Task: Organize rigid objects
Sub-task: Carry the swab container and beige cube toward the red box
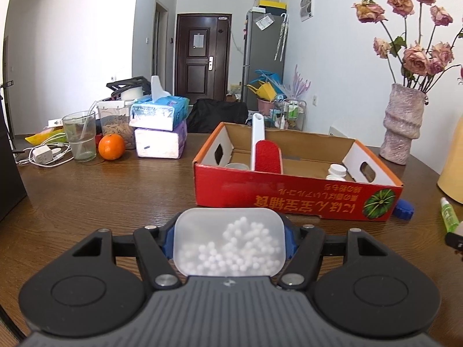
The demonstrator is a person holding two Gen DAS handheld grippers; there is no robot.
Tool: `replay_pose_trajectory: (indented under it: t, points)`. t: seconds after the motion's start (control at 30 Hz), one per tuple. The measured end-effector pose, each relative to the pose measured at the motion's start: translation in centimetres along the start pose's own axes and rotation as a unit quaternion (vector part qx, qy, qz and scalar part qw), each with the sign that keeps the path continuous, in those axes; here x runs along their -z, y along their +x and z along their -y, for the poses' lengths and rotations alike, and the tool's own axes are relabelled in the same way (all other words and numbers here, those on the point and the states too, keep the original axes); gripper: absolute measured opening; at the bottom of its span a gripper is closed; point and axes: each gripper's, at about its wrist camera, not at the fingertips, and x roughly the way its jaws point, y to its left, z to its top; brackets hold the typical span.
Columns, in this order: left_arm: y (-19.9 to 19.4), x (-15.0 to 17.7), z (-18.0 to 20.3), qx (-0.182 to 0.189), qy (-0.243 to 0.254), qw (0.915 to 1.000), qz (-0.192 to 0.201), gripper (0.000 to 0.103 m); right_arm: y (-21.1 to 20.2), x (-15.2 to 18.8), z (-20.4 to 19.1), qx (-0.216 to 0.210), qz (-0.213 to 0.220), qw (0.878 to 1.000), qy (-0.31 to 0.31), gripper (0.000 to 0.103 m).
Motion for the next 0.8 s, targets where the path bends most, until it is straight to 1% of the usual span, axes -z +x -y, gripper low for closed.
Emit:
replay_pose_trajectory:
  t: [0.33, 0.8]
  points:
    - [-0.9, -0.7, 1.8, 0.021, 0.011, 0.9997, 0.011, 0.067, -0.2, -0.6, -3.1, -0.038, 0.002, 0.999, -0.019, 0.057]
    - [-1.1, -2.3, 3.8, 0.037, 0.013, 0.9989, 0.024, 0.067, -0.6, -2.6, -6.7, -0.078, 0.023, 0.996, -0.04, 0.057]
